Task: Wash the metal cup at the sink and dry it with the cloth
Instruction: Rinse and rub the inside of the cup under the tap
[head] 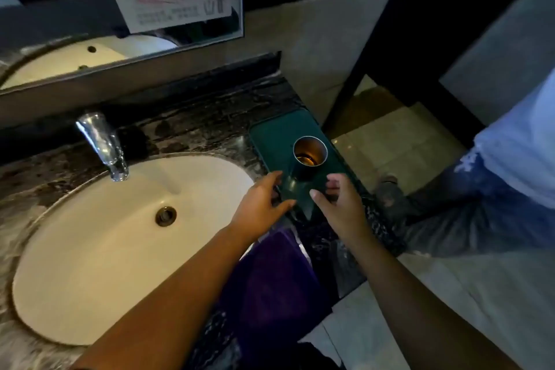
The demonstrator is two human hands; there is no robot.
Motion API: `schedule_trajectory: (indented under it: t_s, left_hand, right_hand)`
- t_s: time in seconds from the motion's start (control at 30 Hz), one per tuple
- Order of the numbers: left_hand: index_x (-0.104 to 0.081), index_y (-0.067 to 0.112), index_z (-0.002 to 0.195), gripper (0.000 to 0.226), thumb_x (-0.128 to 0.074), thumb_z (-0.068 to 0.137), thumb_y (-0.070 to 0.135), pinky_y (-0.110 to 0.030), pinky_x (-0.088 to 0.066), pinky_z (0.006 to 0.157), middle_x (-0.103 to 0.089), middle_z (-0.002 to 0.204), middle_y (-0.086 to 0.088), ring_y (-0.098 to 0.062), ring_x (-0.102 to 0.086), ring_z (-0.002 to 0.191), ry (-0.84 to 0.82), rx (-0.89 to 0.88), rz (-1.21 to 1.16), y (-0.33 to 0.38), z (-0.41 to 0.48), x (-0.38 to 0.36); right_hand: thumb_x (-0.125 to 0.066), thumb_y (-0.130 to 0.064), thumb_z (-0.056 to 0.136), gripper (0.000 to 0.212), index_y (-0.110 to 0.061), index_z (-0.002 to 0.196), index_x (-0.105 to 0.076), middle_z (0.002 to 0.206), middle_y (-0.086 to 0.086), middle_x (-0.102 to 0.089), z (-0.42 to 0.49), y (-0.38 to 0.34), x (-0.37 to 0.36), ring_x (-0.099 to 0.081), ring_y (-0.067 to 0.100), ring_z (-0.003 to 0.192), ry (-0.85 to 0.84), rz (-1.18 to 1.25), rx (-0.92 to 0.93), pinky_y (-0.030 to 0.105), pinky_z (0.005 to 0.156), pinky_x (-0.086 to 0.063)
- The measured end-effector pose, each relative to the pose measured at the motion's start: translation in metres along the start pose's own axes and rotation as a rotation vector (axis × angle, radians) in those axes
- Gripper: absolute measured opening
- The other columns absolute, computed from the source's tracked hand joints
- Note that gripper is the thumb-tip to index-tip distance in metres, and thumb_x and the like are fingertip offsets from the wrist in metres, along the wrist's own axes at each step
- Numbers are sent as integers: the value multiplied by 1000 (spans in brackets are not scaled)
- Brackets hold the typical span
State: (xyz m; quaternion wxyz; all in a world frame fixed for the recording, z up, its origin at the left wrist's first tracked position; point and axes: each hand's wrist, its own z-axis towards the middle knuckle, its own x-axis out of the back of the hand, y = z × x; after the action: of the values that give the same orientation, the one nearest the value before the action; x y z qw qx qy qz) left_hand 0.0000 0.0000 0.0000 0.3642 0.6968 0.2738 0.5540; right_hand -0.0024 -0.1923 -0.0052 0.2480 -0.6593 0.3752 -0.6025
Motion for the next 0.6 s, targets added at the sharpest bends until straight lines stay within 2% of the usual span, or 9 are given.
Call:
schedule_trajectory:
  t_s: [0.1,0.17,0.3,0.4,0.5,0.6]
  left_hand:
    - [-37,18,147,70,-73,88,30,-19,-48,86,-56,138,-6,-11,-59,103,13,34,0,5,15,-10]
    - [-31,18,150,77,-73,87,29,-27,-53,93,-49,145,-9,-18,-60,114,16,54,28,6,25,-17]
    - [-24,20,153,85,-75,85,29,-41,-52,102,-42,151,-10,-25,-53,129,41,105,52,7,41,-23]
    - [-26,21,152,86,-76,84,31,-42,-51,102,-44,150,-8,-23,-52,129,64,117,26,7,51,-26]
    - [-30,22,150,85,-79,81,32,-40,-52,102,-48,147,-4,-20,-53,127,71,113,-21,8,59,-27]
    - [-33,24,148,81,-79,81,32,-36,-51,102,-50,145,-2,-17,-54,126,70,111,-62,9,65,-29]
  right_hand:
    - [-77,-31,86,64,-11,139,-47,132,7,-55,14,4,9,-57,20,117,45,88,-54,43,99,-53]
    - [-78,-31,85,73,-13,145,-42,138,7,-53,23,4,11,-55,21,122,24,135,-80,42,101,-52]
    - [-80,-36,82,85,-21,151,-34,148,3,-46,39,8,14,-48,17,132,-58,187,-69,39,107,-47]
    - [-80,-43,77,93,-26,154,-31,153,0,-42,49,8,14,-44,14,136,-110,200,-74,40,111,-44]
    - [-76,-59,65,105,-32,154,-27,157,-3,-39,57,5,13,-41,12,141,-157,193,-68,43,113,-43]
    - [-77,-58,66,105,-33,154,-27,160,-4,-37,62,3,12,-38,14,145,-189,192,-61,44,116,-41]
